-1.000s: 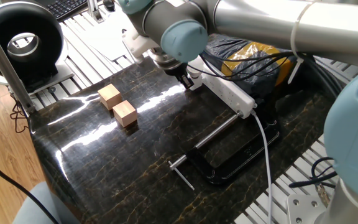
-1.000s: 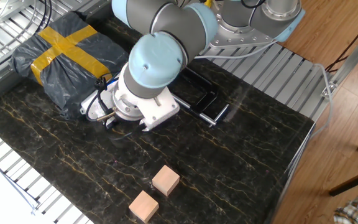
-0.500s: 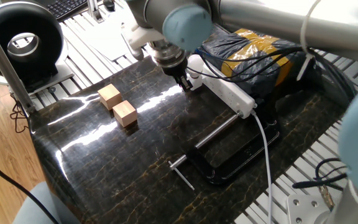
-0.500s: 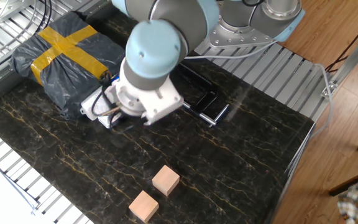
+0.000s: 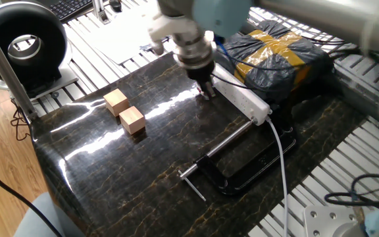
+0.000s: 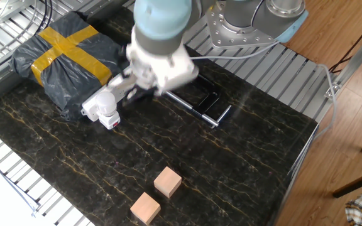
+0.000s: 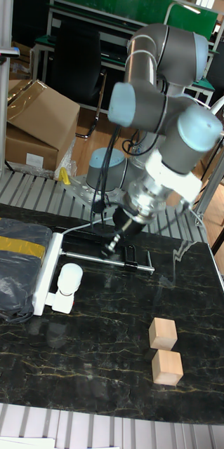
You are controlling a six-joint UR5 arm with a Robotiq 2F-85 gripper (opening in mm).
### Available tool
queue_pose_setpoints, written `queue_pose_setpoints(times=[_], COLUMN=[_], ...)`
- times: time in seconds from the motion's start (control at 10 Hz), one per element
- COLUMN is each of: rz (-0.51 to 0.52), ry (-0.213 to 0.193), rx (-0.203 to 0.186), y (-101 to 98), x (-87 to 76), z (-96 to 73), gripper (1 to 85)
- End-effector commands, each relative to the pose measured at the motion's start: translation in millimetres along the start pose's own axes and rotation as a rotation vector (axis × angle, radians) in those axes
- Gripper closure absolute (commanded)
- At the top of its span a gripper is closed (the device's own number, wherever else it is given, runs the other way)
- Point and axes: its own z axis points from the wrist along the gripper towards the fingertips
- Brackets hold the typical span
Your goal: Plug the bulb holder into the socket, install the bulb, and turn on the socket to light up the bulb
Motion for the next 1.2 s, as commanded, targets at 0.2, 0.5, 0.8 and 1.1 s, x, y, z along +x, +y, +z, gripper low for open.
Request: queue_pose_setpoints(times=[0.2, 0.5, 0.8, 1.1], rz=[0.020, 0.035, 0.032, -0.018], ry=[-0.163, -0.125, -0.087, -0.083], rx=[0.010, 0.020, 0.037, 0.097], y=[13.7, 29.6, 67.8, 41.2], x=[-26.3, -13.0, 8.3, 25.1], z=[-5.1, 0.8, 30.4, 47.3], gripper=[84.3, 84.3, 84.3, 84.3])
